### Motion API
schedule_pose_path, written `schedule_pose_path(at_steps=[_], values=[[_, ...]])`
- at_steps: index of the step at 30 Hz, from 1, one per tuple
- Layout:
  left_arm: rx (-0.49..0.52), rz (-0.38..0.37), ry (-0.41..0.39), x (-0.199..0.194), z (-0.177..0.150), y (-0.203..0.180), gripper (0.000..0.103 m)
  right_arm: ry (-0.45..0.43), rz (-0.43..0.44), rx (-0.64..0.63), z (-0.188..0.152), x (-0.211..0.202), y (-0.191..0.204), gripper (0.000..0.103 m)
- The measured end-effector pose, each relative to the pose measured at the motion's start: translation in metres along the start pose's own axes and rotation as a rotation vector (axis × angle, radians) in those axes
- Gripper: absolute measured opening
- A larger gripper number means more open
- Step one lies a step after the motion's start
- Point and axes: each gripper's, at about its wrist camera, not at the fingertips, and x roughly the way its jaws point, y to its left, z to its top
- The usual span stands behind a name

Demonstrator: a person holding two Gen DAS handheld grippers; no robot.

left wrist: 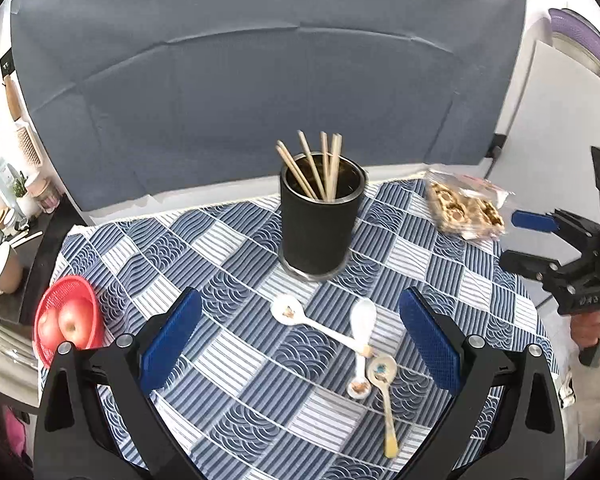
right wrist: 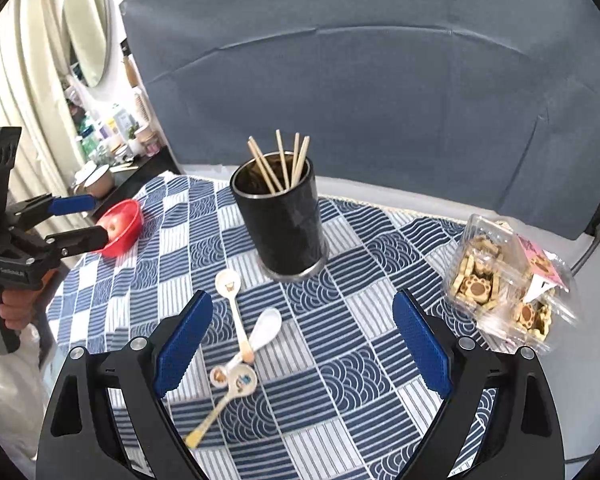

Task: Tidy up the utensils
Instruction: 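Move the right tool toward the large white ceramic spoon's handle, then close the right tool on the large white spoon's handle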

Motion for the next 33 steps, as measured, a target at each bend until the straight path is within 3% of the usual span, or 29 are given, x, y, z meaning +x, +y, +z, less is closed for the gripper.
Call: schedule_pose_path(at_steps=[13, 15, 24, 33], values=[[0.031, 0.041, 0.092, 0.002, -0.061, -0.027, 0.097, 0.066, 0.042, -0.045, -0.032, 0.010, -0.003, 0.086], [0.032, 0.040, 0.110, 0.006, -0.069, -0.027, 0.097, 0.081, 0.061, -0.058, -0.033, 0.016, 0.000, 0.082], [0.005, 0.064, 0.169, 0.026, -0.094, -0.016, 0.097, 0.152, 0.117, -0.131, -0.025, 0.062, 0.014, 0.077], [-0.021, 0.057, 0.239, 0.052, -0.110, -0.012, 0.097, 0.275, 0.191, -0.180, -0.021, 0.135, 0.015, 0.065]])
